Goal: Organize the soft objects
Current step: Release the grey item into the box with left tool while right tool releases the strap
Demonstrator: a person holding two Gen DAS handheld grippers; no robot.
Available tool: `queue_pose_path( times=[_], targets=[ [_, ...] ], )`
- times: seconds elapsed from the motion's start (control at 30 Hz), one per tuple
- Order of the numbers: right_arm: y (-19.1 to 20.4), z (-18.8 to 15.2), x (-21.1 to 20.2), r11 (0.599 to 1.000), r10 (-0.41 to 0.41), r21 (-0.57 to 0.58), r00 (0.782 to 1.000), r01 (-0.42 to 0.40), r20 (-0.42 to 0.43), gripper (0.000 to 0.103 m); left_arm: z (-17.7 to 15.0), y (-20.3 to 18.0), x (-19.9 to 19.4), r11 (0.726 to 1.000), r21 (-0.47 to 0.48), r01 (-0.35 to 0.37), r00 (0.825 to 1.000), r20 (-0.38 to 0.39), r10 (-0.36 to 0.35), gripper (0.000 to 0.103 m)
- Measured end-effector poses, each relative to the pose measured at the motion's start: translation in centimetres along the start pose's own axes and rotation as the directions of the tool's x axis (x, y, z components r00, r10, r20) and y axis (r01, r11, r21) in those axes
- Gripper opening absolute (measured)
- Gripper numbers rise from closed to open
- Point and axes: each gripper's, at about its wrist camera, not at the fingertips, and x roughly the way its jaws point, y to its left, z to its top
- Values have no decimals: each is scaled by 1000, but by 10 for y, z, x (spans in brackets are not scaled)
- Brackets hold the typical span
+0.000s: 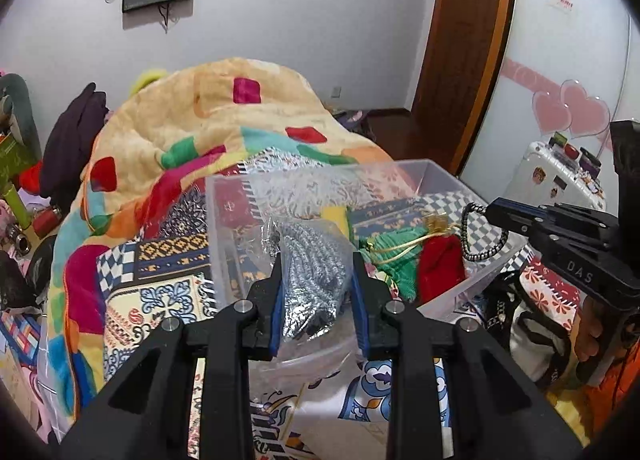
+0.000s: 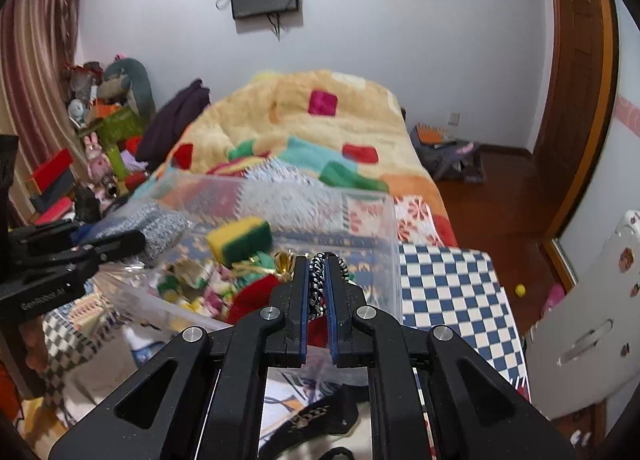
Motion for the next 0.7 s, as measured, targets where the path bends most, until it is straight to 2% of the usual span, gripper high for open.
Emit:
queue_pose_path(
  times=[0.27,0.33,0.4,0.47,0.53,0.7],
  targets=[
    [-4,-2,5,1000,-12,-9,998,11,-62,9,1,-7,8,1000,17,-1,999,-32,1,31],
    [-5,-2,2,1000,-11,-9,998,10,-65,16,1,-8,6,1000,20,2,999,-33,-1,32],
    [-6,-3,0,1000,-17,-11,998,16,-57,32,1,-8,3,1000,22,1,1000,-29,0,36],
    [-5,-2,-4,1000,-26,-19,999,25,-40,37,-1,-9,-3,1000,21,10,1000,-21,-10,39],
    [-4,-1,-10,999,-33,-27,999,32,-26,39,-1,-12,-11,1000,22,14,1000,-6,-14,47],
    [-5,-2,-28,999,-37,-26,999,38,17,67,-3,-19,-35,999,26,24,999,38,-25,65]
  ],
)
